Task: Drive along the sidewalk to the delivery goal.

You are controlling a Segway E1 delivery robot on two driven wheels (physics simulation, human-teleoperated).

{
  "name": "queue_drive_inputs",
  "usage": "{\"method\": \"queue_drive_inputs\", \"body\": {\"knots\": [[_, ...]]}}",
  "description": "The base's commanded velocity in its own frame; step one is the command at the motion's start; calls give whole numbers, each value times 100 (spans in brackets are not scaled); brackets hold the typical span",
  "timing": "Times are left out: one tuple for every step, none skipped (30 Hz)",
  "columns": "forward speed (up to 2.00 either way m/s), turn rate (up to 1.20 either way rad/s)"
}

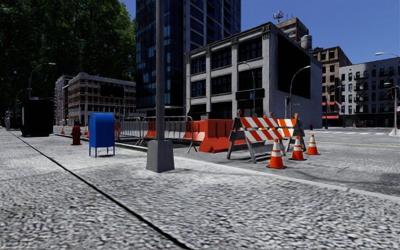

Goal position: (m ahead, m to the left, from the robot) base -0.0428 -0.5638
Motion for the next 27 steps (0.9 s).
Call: {"method": "queue_drive_inputs", "body": {"knots": [[0, 0], [0, 0], [0, 0], [0, 0], [0, 0], [0, 0], [0, 0], [0, 0], [0, 0], [0, 0], [0, 0], [0, 0], [0, 0], [0, 0], [0, 0], [0, 0], [0, 0], [0, 0], [0, 0], [0, 0], [0, 0], [0, 0], [0, 0], [0, 0], [0, 0], [0, 0], [0, 0]]}}
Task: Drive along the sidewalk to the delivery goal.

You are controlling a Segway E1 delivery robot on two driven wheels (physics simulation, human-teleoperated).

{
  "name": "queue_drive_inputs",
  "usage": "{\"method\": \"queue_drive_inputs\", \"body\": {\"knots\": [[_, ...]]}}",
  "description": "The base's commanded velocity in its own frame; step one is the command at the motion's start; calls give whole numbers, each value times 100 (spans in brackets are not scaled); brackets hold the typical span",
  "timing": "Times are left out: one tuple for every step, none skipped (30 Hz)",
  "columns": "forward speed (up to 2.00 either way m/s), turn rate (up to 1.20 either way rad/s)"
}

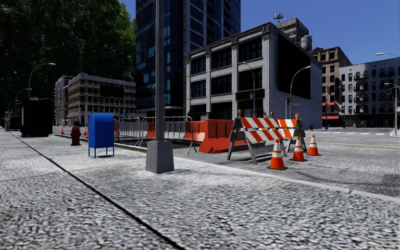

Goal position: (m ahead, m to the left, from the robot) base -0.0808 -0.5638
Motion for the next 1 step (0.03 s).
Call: {"method": "queue_drive_inputs", "body": {"knots": [[0, 0]]}}
